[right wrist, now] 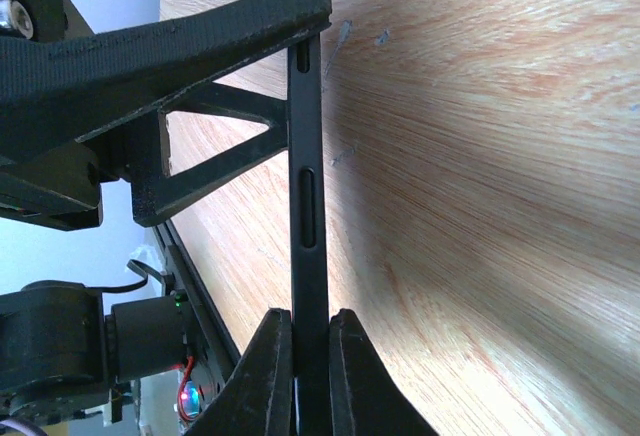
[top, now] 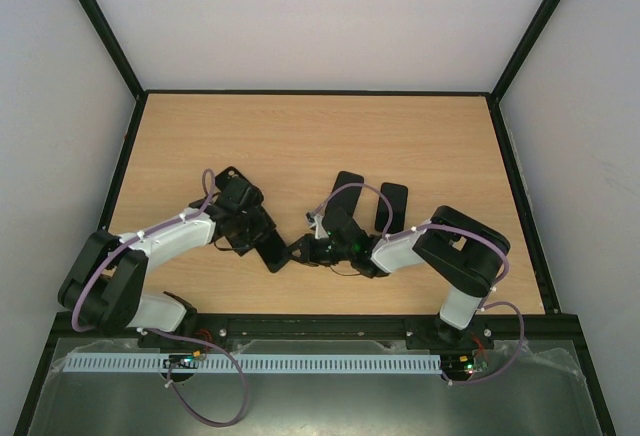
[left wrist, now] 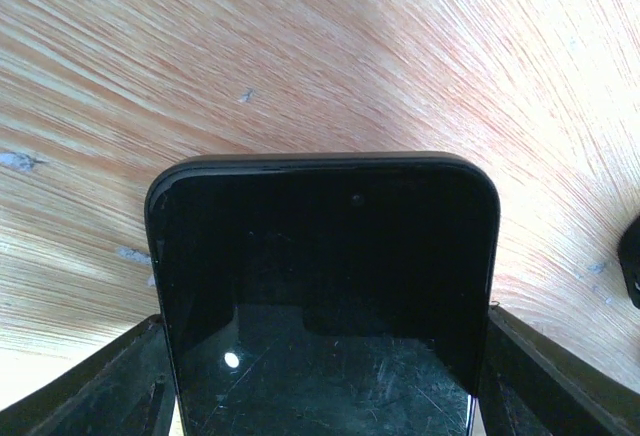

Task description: Put the phone into the phone case

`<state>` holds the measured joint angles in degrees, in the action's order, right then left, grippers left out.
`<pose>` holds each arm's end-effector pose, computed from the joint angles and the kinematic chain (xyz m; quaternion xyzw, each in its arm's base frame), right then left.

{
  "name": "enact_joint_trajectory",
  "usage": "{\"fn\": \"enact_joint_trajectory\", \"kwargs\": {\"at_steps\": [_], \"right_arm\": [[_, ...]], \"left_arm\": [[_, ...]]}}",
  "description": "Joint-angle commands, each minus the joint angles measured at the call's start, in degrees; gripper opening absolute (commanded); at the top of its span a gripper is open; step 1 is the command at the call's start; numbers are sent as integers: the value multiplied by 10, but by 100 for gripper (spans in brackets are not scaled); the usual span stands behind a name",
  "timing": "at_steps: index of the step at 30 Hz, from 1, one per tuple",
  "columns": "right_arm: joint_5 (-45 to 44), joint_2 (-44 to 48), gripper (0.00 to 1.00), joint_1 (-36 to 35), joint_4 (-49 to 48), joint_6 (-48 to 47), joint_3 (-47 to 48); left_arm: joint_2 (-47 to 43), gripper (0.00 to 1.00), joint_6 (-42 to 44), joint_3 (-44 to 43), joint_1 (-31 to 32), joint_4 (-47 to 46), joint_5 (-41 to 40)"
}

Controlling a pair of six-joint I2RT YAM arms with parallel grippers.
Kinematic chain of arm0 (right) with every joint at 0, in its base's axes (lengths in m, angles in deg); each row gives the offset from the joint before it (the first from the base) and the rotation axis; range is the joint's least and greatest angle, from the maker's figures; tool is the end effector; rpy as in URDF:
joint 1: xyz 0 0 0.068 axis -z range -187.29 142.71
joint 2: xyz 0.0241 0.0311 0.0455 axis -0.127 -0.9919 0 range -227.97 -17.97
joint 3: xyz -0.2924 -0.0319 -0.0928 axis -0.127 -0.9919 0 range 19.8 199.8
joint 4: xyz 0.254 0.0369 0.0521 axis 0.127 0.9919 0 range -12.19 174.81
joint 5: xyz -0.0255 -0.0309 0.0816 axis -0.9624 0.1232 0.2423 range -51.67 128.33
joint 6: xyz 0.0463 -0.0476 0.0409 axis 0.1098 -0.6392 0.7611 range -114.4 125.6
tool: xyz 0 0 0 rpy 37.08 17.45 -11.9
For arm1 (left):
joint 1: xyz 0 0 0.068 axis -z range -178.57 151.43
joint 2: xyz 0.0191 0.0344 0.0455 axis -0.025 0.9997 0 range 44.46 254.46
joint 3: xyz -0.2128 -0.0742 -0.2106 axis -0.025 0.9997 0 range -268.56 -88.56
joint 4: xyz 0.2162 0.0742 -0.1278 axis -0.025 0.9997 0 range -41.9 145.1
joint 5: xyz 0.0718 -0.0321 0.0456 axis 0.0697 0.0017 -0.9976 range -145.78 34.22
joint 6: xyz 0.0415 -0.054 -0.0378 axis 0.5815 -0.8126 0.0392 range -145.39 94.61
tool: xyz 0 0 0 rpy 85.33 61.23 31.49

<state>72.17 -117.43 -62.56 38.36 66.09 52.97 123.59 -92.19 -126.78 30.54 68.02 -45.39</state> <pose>0.1622 0.2993 0.1510 -0.1151 0.8212 0.5561 0.0564 0.2178 -0.1351 0.1716 -0.2898 0.9195 -0.2449 0.1028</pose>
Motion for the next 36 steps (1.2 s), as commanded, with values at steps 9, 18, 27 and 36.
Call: {"fn": "enact_joint_trajectory", "kwargs": {"at_steps": [9,18,27,36], "right_arm": [[-52,47,2,-1,-6,-20,-28],[-130,145,2,3,79,-43,-45],[-207,253,2,3,177,-71,-40],[-225,280,2,3,201,-71,-32]], "left_arm": [[-67,92,69,-19,2,-3,-88],[-53,77,75,-68,-65,54,-201],[37,53,101,-114,-127,29,-267],[131,49,121,-145,-133,6,-245]]}}
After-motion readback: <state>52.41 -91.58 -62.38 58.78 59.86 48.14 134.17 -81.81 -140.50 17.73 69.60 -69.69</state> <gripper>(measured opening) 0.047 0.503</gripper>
